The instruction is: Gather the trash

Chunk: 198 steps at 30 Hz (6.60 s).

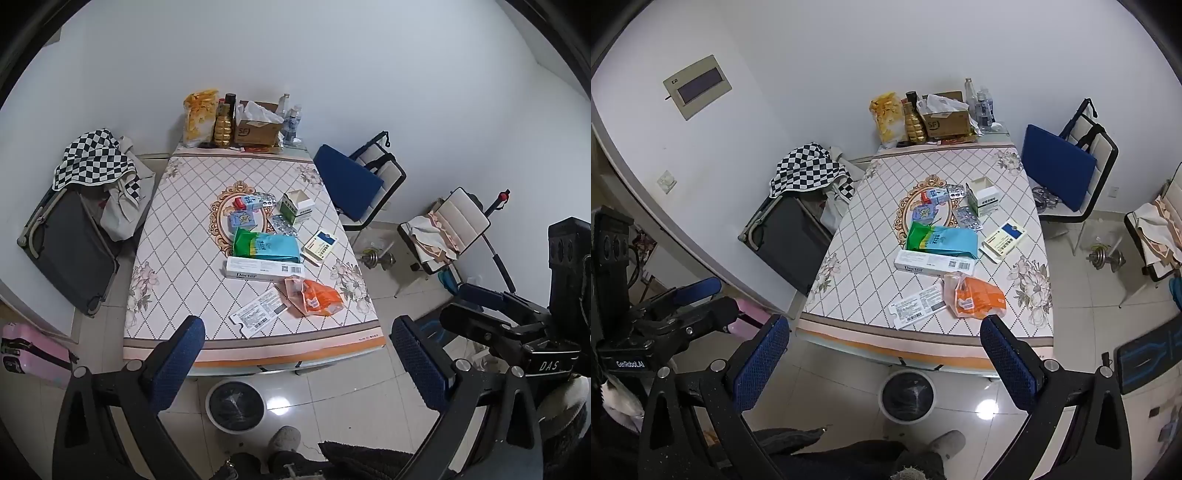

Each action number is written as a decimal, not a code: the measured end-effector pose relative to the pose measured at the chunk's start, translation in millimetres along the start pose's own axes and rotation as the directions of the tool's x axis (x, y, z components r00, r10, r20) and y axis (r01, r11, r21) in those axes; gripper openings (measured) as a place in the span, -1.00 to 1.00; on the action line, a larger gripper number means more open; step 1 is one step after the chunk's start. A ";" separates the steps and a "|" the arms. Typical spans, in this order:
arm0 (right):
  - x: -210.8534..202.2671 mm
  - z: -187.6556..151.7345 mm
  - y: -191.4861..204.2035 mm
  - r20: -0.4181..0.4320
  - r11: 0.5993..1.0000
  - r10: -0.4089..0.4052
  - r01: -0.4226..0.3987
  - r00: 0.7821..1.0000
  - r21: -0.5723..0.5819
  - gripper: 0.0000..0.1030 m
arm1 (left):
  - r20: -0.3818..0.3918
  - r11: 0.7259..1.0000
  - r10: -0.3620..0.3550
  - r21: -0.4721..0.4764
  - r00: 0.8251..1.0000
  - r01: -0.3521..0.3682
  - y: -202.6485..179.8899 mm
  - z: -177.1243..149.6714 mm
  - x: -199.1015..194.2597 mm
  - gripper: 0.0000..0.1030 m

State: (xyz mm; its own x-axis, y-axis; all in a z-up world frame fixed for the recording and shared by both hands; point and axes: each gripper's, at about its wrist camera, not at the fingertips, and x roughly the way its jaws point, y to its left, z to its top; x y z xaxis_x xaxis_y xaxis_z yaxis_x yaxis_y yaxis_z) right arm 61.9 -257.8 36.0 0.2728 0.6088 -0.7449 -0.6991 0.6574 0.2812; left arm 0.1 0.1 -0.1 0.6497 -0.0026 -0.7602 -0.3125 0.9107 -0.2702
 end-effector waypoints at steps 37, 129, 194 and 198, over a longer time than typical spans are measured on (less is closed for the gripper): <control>-9.1 -12.4 4.6 -0.019 1.000 0.020 -0.020 1.000 -0.006 1.00 | 0.010 1.000 -0.023 -0.020 1.000 0.023 -11.5 -19.0 -9.3 1.00; 390.5 -11.9 -252.8 -0.504 0.877 -0.185 0.373 0.844 0.303 -0.46 | -0.412 0.833 0.538 0.393 0.735 -0.389 37.7 -30.0 396.5 1.00; 224.0 -89.1 -183.5 -0.301 0.870 -0.243 0.344 0.922 0.353 -0.58 | -0.313 0.949 0.301 0.006 0.901 -0.315 13.4 -78.2 242.1 0.42; 198.9 -149.5 -146.3 -0.316 0.857 -0.228 0.344 0.921 0.384 -0.58 | -0.345 0.968 0.227 -0.019 0.911 -0.248 21.1 -123.9 220.0 0.42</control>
State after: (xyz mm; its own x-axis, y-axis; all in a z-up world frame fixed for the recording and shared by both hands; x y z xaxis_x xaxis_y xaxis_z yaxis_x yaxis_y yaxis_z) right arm 119.7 -299.2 -243.7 0.2015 0.2704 -0.9414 -0.2515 0.9432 0.2170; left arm 50.6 -32.4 -246.2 0.2819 0.0618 -0.9575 -0.4774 0.8747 -0.0841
